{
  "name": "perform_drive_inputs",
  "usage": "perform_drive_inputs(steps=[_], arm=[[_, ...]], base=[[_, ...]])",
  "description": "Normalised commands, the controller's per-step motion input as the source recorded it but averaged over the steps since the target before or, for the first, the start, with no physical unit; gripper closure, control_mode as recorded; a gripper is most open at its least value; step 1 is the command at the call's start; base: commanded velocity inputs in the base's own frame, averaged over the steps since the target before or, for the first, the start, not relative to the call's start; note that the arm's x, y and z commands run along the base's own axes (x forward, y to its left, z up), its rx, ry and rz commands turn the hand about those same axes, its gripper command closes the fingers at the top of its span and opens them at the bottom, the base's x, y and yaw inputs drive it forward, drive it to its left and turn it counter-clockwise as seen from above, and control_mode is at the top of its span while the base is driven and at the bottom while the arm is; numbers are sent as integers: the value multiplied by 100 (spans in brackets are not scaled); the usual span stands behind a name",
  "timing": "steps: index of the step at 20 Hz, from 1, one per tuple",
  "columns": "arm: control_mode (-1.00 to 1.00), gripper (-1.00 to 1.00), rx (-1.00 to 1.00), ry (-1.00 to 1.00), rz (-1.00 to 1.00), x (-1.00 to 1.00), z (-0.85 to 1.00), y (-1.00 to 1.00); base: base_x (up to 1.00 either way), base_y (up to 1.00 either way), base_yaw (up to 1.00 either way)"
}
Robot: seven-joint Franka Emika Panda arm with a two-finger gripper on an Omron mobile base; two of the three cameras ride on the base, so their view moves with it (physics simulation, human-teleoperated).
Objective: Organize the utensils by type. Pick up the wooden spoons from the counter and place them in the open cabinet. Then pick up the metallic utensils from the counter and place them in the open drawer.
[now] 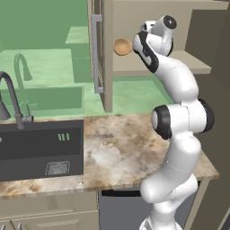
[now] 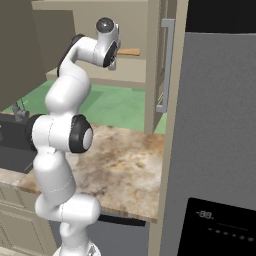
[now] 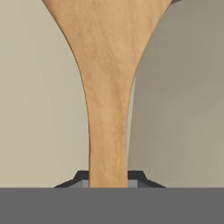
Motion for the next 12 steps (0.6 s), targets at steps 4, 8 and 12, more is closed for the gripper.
perform_drive_inputs(steps=[4, 8, 12], arm=[[-100, 100, 0, 0, 0, 35, -39, 4], [-100, 100, 0, 0, 0, 34, -43, 6], [-100, -100, 0, 0, 0, 30, -56, 18]], base=[[0, 0, 0], [0, 0, 0], [0, 0, 0]])
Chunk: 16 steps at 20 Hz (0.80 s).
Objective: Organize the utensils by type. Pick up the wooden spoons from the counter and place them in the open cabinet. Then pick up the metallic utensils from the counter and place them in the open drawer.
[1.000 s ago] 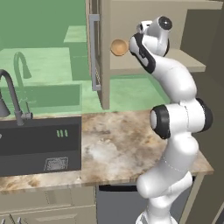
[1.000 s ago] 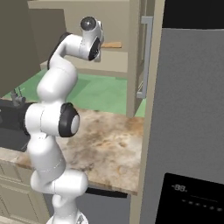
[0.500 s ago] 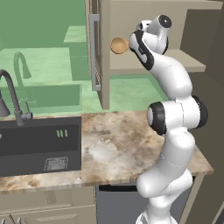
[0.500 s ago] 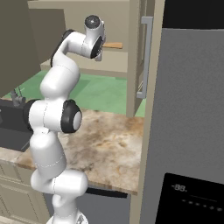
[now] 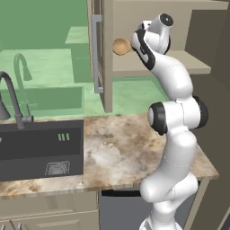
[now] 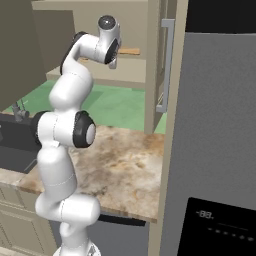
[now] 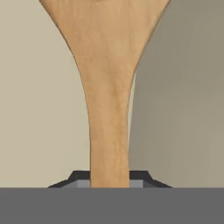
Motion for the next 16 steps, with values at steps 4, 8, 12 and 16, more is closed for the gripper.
perform_drive_inputs(steps=[4, 8, 12, 16], arm=[[-100, -100, 0, 0, 0, 17, -56, 10], [-100, -100, 1, 0, 0, 4, -59, 8], [-100, -100, 3, 0, 0, 0, -58, 2], [-100, -100, 2, 0, 0, 0, -59, 2]], base=[[0, 0, 0], [0, 0, 0], [0, 0, 0], [0, 0, 0]])
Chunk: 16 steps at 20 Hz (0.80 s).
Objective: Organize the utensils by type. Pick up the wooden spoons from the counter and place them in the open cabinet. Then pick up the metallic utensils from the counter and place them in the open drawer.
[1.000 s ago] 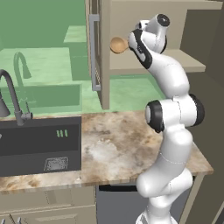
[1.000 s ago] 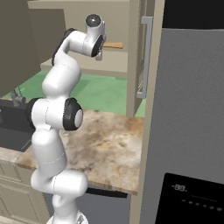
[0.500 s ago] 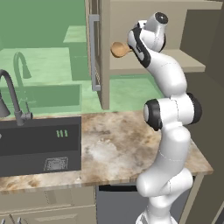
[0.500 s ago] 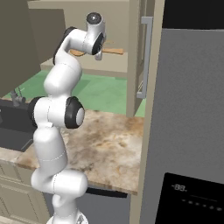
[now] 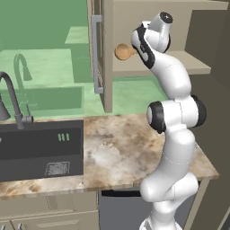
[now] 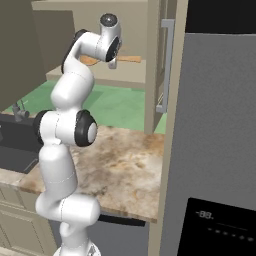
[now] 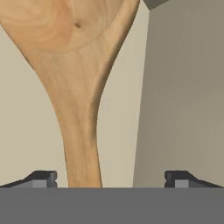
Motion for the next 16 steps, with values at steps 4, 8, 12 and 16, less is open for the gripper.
perform_drive_inputs(steps=[4, 8, 12, 16], arm=[[-100, -100, 0, 0, 0, -3, -55, 5], [-100, -100, 0, 0, 0, -28, -53, 7], [-100, -100, 0, 0, 0, -46, -53, 19], [-100, -100, 0, -5, 0, -56, -52, 25]], base=[[0, 0, 0], [0, 0, 0], [0, 0, 0], [0, 0, 0]])
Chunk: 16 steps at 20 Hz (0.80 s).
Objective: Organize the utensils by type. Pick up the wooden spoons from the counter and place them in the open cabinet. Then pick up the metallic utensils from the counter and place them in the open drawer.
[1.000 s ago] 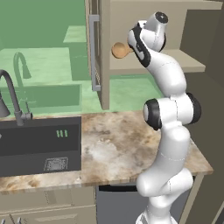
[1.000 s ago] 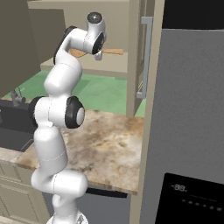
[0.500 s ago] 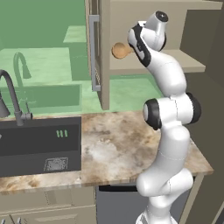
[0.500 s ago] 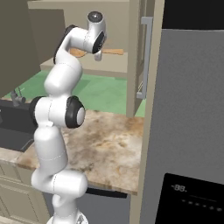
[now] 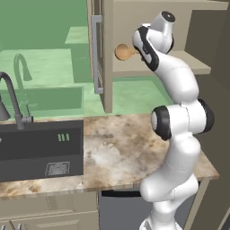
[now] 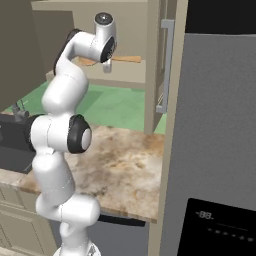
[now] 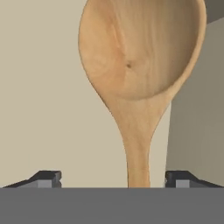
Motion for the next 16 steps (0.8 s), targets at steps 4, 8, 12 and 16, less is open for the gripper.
perform_drive_inputs(steps=[4, 8, 12, 16], arm=[[-100, -100, 0, -13, 0, -54, -42, 19], [-100, -100, 0, -9, 0, -54, -20, 6], [-100, -100, 0, 0, 0, -63, -4, 0], [-100, -100, 16, 6, -15, -79, 0, 0]], base=[[0, 0, 0], [0, 0, 0], [0, 0, 0], [0, 0, 0]])
